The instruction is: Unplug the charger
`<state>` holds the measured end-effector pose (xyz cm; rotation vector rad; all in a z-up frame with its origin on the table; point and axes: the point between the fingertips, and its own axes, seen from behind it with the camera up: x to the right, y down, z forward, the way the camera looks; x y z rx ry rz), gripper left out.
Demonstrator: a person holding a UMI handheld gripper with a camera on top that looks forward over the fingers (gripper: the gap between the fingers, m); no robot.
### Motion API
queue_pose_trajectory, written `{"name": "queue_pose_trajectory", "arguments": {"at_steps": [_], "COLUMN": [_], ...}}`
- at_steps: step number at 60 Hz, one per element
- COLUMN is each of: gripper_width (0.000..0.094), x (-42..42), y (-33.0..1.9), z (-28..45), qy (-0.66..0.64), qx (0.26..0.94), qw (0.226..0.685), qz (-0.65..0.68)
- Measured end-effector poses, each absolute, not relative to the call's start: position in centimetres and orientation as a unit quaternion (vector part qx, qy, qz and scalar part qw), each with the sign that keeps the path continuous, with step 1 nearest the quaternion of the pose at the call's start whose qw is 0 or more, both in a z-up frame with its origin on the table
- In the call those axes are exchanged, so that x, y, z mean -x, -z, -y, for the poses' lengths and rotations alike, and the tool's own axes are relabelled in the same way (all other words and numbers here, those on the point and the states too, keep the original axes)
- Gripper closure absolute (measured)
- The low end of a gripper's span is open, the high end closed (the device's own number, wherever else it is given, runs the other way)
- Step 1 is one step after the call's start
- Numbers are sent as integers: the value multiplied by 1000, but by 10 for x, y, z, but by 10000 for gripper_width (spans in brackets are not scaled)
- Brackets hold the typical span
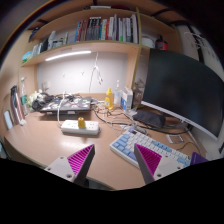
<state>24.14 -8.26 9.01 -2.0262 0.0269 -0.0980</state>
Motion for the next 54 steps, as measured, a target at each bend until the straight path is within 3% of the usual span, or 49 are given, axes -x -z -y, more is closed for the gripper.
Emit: {"name": "queue_pose_trajectory", "arguments": {"at_steps": [18, 34, 54], "gripper_width": [46, 61, 131], "x": [-194, -127, -113], "y": [-86, -58, -28], "z": [59, -16, -104], "qy": [25, -21, -2], "qx": [850, 851, 847], "qw": [526, 524, 531], "qz": [14, 31, -9]}}
